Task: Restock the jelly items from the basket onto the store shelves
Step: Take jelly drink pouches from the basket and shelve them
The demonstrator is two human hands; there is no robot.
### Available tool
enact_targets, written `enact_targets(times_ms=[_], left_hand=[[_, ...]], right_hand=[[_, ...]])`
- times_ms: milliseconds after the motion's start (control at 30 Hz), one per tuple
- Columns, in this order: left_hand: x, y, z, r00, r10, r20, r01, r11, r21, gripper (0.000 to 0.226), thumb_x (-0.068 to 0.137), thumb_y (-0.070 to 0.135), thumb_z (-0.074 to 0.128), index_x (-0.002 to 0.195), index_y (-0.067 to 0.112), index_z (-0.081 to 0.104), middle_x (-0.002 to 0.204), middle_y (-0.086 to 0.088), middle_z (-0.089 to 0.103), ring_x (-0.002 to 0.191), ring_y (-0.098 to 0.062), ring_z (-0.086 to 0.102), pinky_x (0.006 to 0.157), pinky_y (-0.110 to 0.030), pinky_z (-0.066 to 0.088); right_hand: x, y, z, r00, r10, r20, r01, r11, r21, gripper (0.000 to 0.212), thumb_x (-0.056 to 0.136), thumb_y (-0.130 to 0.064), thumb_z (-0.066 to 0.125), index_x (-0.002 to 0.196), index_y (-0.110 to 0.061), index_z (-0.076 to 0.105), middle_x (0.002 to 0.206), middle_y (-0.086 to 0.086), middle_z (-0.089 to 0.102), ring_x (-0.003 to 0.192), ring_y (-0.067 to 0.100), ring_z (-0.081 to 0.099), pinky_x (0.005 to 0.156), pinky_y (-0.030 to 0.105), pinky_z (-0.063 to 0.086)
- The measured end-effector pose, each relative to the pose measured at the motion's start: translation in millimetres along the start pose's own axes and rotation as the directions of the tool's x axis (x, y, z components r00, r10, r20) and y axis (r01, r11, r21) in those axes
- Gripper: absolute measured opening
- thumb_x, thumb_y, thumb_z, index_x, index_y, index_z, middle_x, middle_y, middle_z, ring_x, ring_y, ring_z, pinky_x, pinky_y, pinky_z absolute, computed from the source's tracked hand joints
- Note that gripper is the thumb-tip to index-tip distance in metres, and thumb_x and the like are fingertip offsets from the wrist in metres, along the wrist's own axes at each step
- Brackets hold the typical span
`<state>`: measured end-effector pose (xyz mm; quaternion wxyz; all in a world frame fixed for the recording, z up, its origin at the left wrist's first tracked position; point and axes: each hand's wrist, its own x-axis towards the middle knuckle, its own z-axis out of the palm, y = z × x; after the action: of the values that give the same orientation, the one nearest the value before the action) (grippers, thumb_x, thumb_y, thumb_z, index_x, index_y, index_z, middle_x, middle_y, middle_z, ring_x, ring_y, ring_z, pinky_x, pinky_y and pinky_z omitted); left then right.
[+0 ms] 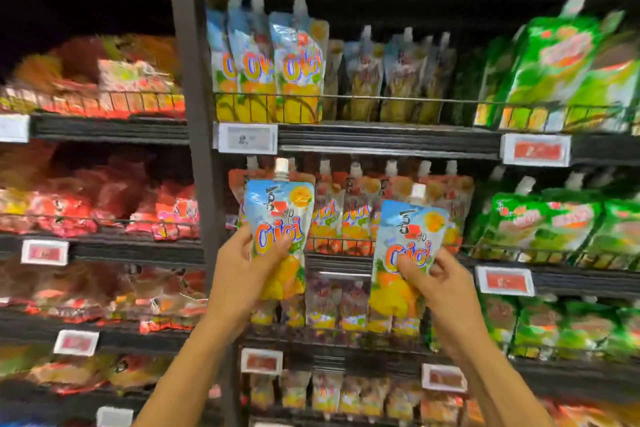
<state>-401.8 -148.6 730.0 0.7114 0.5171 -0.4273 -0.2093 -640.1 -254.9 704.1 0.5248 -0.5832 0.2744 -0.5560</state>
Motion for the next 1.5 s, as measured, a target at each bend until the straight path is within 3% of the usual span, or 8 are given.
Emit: enact_targets(times_ms=[267, 467, 600, 767, 867, 1033, 1300, 1500], left_hand=[[53.0, 79.2, 35.9, 0.986, 0.164, 0.002, -0.164, 0.986, 0.022, 0.019, 0.096, 0.036, 0.057, 0.102, 0.019, 0.063, 0.095, 0.0, 0.073, 0.086, -0.02, 0.07, 0.077, -0.041, 0.057], [94.5, 135.8, 71.6, 0.962, 0.274, -0.01, -0.273, 0.96, 0.053, 0.021, 0.097, 0.034, 0.057, 0.098, 0.013, 0.055, 0.082, 0.007, 0.056, 0.071, 0.005, 0.058, 0.064, -0.016, 0.047], [116.6, 170.9, 91.0, 0.932, 0.36, 0.032, -0.361, 0.93, 0.062, 0.029, 0.096, 0.029, 0.06, 0.12, 0.013, 0.058, 0.103, 0.01, 0.059, 0.085, 0.013, 0.055, 0.06, -0.002, 0.043], [141.3, 197.7, 106.2, 0.897, 0.441, -0.026, -0.436, 0.893, 0.106, 0.031, 0.09, 0.024, 0.069, 0.118, 0.013, 0.064, 0.093, -0.007, 0.066, 0.084, 0.0, 0.059, 0.057, -0.008, 0.045], [152.8, 194.2, 111.6, 0.87, 0.489, -0.065, -0.469, 0.86, 0.202, 0.026, 0.085, 0.021, 0.075, 0.103, 0.004, 0.068, 0.095, -0.004, 0.06, 0.058, 0.008, 0.054, 0.048, -0.003, 0.038], [166.3, 174.1, 111.9, 0.887, 0.453, -0.086, -0.385, 0.83, 0.403, 0.031, 0.079, 0.036, 0.078, 0.101, 0.015, 0.072, 0.092, -0.003, 0.069, 0.09, -0.012, 0.061, 0.073, -0.029, 0.05], [163.3, 166.4, 106.8, 0.825, 0.539, -0.17, -0.356, 0.729, 0.585, 0.054, 0.065, 0.048, 0.085, 0.106, 0.018, 0.067, 0.084, 0.01, 0.066, 0.062, 0.002, 0.052, 0.05, -0.014, 0.028], [162.9, 160.6, 101.7, 0.813, 0.552, -0.186, -0.268, 0.639, 0.721, 0.055, 0.072, 0.057, 0.077, 0.111, 0.021, 0.062, 0.099, 0.003, 0.073, 0.096, -0.018, 0.066, 0.066, -0.028, 0.035]], right_hand=[[33.7, -68.9, 12.6, 0.981, -0.192, -0.006, 0.192, 0.981, 0.026, 0.057, 0.069, -0.029, 0.078, 0.122, -0.02, 0.058, 0.102, -0.002, 0.076, 0.087, 0.015, 0.074, 0.062, 0.027, 0.059], [53.8, -97.7, 16.7, 0.965, -0.261, -0.023, 0.262, 0.961, 0.091, 0.055, 0.068, -0.031, 0.08, 0.118, -0.029, 0.058, 0.099, -0.002, 0.077, 0.087, 0.015, 0.074, 0.061, 0.025, 0.058], [63.7, -112.5, 18.1, 0.96, -0.278, -0.02, 0.278, 0.951, 0.132, 0.055, 0.069, -0.029, 0.08, 0.119, -0.03, 0.057, 0.099, 0.004, 0.077, 0.087, 0.018, 0.074, 0.062, 0.028, 0.059], [67.9, -120.6, 18.9, 0.96, -0.28, 0.02, 0.275, 0.952, 0.135, 0.052, 0.073, -0.026, 0.079, 0.118, -0.036, 0.056, 0.1, 0.003, 0.077, 0.091, 0.021, 0.074, 0.067, 0.037, 0.061], [67.8, -119.5, 17.7, 0.96, -0.279, 0.03, 0.273, 0.953, 0.129, 0.053, 0.075, -0.023, 0.078, 0.122, -0.033, 0.054, 0.1, 0.002, 0.077, 0.091, 0.021, 0.074, 0.066, 0.035, 0.061], [69.9, -116.0, 11.0, 0.962, -0.273, 0.024, 0.268, 0.956, 0.119, 0.054, 0.075, -0.023, 0.078, 0.122, -0.033, 0.054, 0.099, -0.001, 0.077, 0.09, 0.019, 0.074, 0.064, 0.031, 0.06], [81.2, -124.8, 7.0, 0.955, -0.296, 0.024, 0.292, 0.95, 0.107, 0.056, 0.073, -0.028, 0.077, 0.125, -0.025, 0.056, 0.103, 0.0, 0.076, 0.092, 0.019, 0.074, 0.065, 0.031, 0.06], [103.0, -150.8, 19.1, 0.919, -0.394, -0.016, 0.394, 0.919, 0.019, 0.045, 0.081, -0.024, 0.076, 0.122, -0.02, 0.058, 0.102, -0.001, 0.075, 0.094, 0.015, 0.072, 0.07, 0.029, 0.06]])
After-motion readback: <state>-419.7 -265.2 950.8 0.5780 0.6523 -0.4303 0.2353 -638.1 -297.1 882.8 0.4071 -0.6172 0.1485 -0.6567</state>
